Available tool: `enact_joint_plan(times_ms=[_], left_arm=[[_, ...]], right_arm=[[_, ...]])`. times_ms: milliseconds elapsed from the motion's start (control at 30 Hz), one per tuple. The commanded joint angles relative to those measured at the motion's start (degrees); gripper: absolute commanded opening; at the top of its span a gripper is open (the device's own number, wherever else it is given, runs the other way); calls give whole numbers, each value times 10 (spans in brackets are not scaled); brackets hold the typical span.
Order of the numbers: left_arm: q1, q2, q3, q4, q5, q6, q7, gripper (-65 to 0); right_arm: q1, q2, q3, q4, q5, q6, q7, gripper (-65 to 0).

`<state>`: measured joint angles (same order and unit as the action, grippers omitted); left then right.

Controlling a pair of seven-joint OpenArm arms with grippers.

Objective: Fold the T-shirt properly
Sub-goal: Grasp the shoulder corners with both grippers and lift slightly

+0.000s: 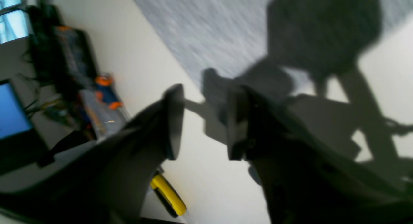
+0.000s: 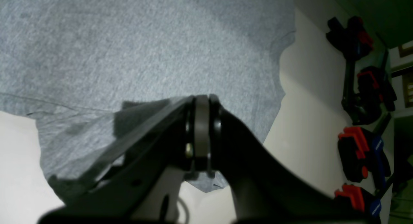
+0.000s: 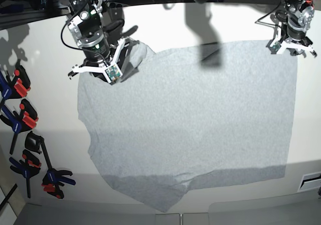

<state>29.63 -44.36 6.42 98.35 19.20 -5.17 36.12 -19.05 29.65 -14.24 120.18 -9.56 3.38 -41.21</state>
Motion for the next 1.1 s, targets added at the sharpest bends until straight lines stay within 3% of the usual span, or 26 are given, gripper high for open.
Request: enact_joint_plan(times_ms=[0, 100, 133, 200, 300, 467, 567, 700, 800, 867, 967, 1067], left_arm=[[-1, -9, -4, 7, -17, -31, -2, -442], [-1, -9, -4, 7, -78, -164, -2, -443], [-1, -9, -4, 6, -79, -181, -16, -443], [-2, -9, -4, 2, -51, -179, -57, -443], [-4, -13, -4, -8, -16, -162, -77, -443], [-4, -36, -4, -3, 40, -52, -40, -443], [-2, -56, -4, 14, 32, -1, -3, -443], [-1, -68, -4, 39, -30, 0, 3, -443], [1, -70, -4, 60, -103, -46, 4, -443], [3, -70, -4, 67, -145, -95, 5, -443], [13, -70, -4, 66, -152, -180, 34, -443], [26, -71, -3, 61, -151, -202, 21, -443]], right_arm=[[5, 5, 3, 12, -5, -8, 13, -650], [5, 5, 3, 12, -5, -8, 12, -650], [5, 5, 3, 12, -5, -8, 12, -650], [5, 5, 3, 12, -5, -8, 12, -650], [5, 5, 3, 12, -5, -8, 12, -650], [5, 5, 3, 12, -5, -8, 9, -650], [5, 5, 3, 12, -5, -8, 8, -650], [5, 5, 3, 12, -5, -8, 7, -650], [5, 5, 3, 12, -5, -8, 1, -650], [5, 5, 3, 12, -5, -8, -3, -650], [5, 5, 3, 12, -5, -8, -6, -650], [5, 5, 3, 12, -5, -8, -6, -650]])
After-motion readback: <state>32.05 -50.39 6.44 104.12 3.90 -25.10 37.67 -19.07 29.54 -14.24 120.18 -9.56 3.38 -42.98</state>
